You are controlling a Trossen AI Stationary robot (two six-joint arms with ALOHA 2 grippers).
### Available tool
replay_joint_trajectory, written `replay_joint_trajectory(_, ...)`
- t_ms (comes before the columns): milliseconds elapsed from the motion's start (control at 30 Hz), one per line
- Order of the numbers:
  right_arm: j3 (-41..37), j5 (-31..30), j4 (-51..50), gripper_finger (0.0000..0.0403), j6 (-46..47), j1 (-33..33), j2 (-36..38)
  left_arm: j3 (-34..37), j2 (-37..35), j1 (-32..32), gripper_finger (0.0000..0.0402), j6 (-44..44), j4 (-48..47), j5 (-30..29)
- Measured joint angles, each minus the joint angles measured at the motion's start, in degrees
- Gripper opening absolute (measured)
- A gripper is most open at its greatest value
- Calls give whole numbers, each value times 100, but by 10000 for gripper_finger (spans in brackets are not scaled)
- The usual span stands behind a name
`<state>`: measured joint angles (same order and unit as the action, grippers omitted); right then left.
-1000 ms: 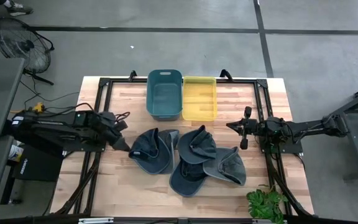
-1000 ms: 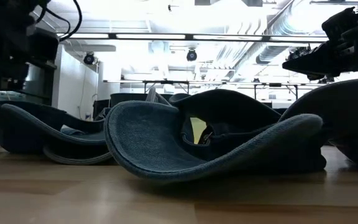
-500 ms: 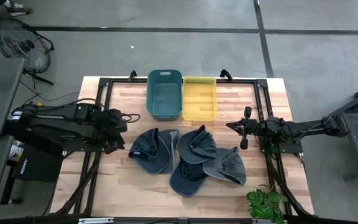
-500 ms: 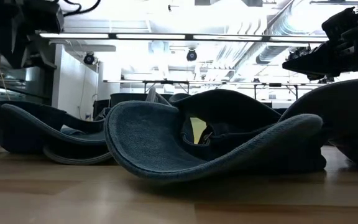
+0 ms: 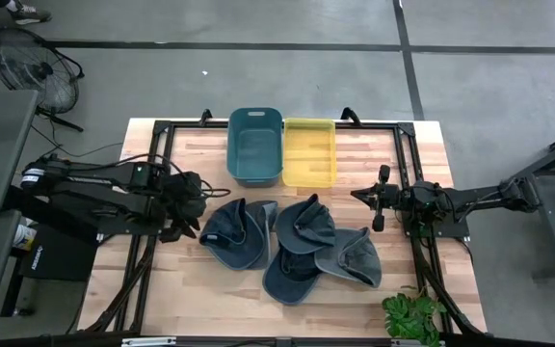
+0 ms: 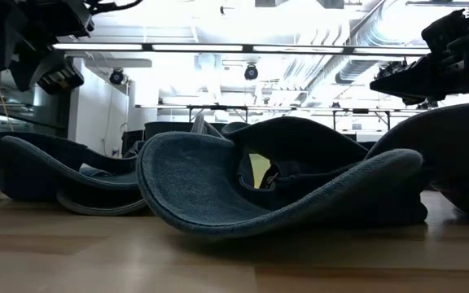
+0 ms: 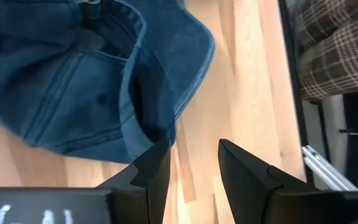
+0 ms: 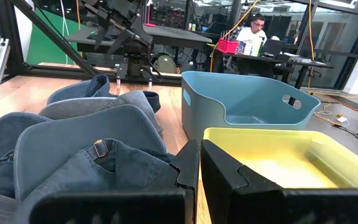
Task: Pick & Place hat
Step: Put the top left blue cap into the blue bin
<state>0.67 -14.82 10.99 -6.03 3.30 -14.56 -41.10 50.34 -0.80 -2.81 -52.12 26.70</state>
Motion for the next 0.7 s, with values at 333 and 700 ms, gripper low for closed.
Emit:
replay_joint_trajectory(333, 1, -1, -2, 12, 1, -1, -5, 1, 733, 0, 133, -637, 582, -345)
replay_joint_trajectory(700, 0, -1, -12, 12, 1, -1, -5, 1, 1141, -133, 191, -19, 590, -186)
